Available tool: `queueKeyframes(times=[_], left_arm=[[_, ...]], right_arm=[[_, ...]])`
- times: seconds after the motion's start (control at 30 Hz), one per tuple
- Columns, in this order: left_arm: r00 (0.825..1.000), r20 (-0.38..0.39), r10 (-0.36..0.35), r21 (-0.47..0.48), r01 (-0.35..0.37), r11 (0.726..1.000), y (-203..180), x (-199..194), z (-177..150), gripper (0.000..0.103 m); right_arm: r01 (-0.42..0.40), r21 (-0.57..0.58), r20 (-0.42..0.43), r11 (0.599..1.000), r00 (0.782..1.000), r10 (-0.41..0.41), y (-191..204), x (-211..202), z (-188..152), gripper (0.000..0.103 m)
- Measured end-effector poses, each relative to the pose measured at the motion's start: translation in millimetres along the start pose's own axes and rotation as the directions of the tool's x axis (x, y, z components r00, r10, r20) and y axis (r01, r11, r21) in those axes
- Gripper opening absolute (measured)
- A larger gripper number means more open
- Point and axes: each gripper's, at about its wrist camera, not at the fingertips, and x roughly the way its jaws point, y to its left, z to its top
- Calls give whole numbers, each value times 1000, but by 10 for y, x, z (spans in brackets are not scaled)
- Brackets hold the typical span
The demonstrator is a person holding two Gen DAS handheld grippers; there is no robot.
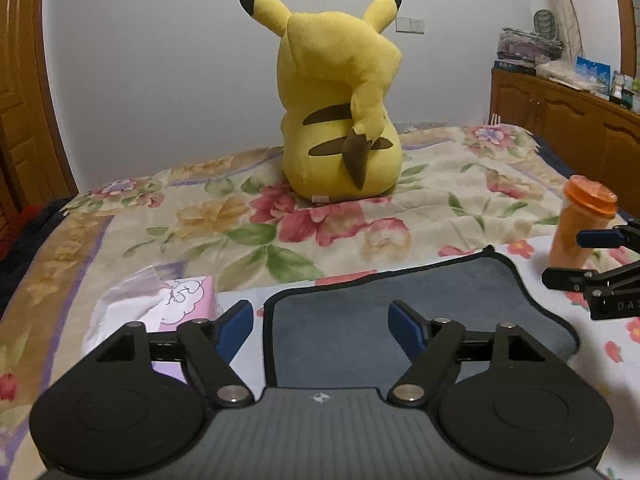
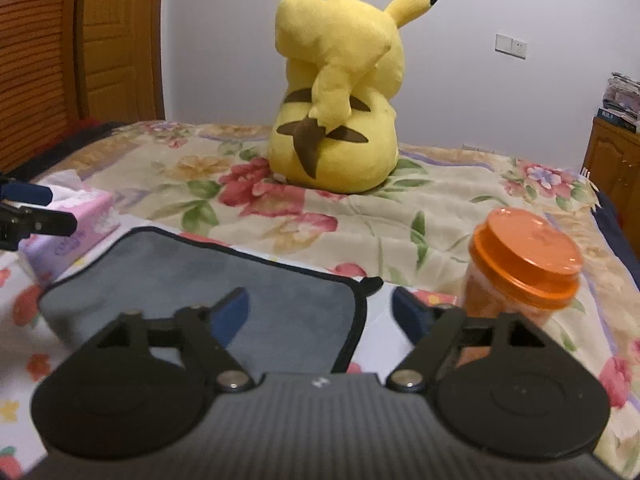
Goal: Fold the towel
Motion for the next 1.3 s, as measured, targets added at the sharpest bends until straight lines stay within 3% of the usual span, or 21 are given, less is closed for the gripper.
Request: queueKeyframes(times=[0.13, 0.33, 0.73, 1.3], left_arm=[[1000, 3, -11, -3, 11, 1000, -21, -244, 20, 91], [999, 44, 21, -16, -20, 1000, -48, -663, 55, 103], [998, 66, 11, -40, -8, 999, -72, -1355, 30, 103], [995, 85, 58, -48, -54, 997, -144, -2236, 71, 103]], right_arm=[[1, 19, -11, 1000, 1000, 0, 33, -170, 7, 103], [17, 27, -14, 999, 1000, -17, 97, -435, 52, 103], [60, 31, 17, 998, 998, -61, 194, -1029, 122, 103], [78, 50, 68, 996, 994, -81, 299, -1812, 209, 103]])
